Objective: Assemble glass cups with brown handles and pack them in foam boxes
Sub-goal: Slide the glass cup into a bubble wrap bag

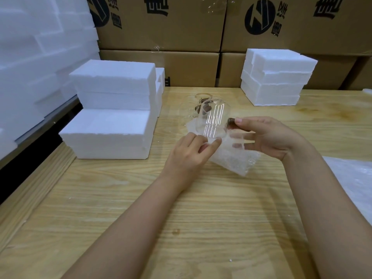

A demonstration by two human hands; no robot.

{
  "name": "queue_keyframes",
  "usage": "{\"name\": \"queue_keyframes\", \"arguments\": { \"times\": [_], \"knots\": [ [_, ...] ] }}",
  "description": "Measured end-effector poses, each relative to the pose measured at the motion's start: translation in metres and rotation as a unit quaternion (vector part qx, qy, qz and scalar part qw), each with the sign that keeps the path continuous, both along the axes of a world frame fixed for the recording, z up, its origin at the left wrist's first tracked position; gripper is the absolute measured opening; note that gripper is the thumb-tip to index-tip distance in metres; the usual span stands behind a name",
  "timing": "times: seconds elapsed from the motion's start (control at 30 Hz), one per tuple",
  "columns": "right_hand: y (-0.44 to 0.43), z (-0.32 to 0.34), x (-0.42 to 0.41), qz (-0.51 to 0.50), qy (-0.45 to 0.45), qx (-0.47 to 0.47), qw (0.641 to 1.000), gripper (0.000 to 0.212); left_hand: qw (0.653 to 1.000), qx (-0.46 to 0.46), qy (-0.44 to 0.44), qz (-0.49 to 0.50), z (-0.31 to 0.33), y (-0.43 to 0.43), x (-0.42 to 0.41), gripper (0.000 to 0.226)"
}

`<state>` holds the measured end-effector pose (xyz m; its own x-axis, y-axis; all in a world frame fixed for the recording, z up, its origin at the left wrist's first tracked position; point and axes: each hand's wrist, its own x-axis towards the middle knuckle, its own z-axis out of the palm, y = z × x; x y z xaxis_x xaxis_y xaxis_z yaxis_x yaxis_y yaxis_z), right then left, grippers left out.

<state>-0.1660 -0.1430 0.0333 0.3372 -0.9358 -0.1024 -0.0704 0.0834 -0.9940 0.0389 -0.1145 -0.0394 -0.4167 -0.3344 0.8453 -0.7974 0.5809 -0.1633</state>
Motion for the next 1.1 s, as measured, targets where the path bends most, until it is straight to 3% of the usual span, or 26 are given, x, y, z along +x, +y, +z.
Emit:
{"name": "queue_keyframes", "arguments": {
  "times": [0.1, 0.23, 0.37, 0.53, 0.7, 0.77, 0.97, 1.1],
  "knots": [
    [-0.002, -0.007, -0.001, 0.014, -0.051, 0.055, 0.997, 0.024, 1.000, -0.009, 0.009, -0.013, 0.000, 0.000, 0.001, 0.031],
    [-0.003, -0.007, -0.003, 0.010, -0.082, 0.031, 0.996, 0.026, 1.000, -0.012, 0.011, -0.017, 0.000, 0.000, 0.001, 0.030],
    [-0.003, -0.004, -0.010, -0.023, -0.008, -0.026, 0.999, 0.029, 0.999, -0.016, 0.023, -0.019, 0.000, 0.000, 0.002, 0.036],
    [0.007, 0.013, -0.011, -0.054, 0.100, -0.150, 0.982, 0.025, 1.000, -0.002, 0.021, -0.009, 0.000, 0.000, 0.003, 0.029],
    [0.022, 0.034, -0.014, -0.047, 0.258, -0.162, 0.951, 0.047, 0.999, -0.023, 0.022, -0.006, 0.003, 0.001, 0.004, 0.022],
    [0.025, 0.038, -0.014, -0.050, 0.283, -0.170, 0.943, 0.046, 0.999, -0.039, 0.029, -0.019, 0.005, 0.002, 0.001, 0.024],
    [0.024, 0.036, -0.014, -0.005, 0.306, -0.176, 0.935, 0.010, 0.993, -0.073, 0.048, -0.077, 0.005, 0.004, -0.001, 0.028],
    [0.022, 0.026, -0.007, -0.009, 0.289, -0.175, 0.941, 0.011, 0.990, -0.047, 0.035, -0.126, 0.001, 0.007, -0.007, 0.031]
  ]
}}
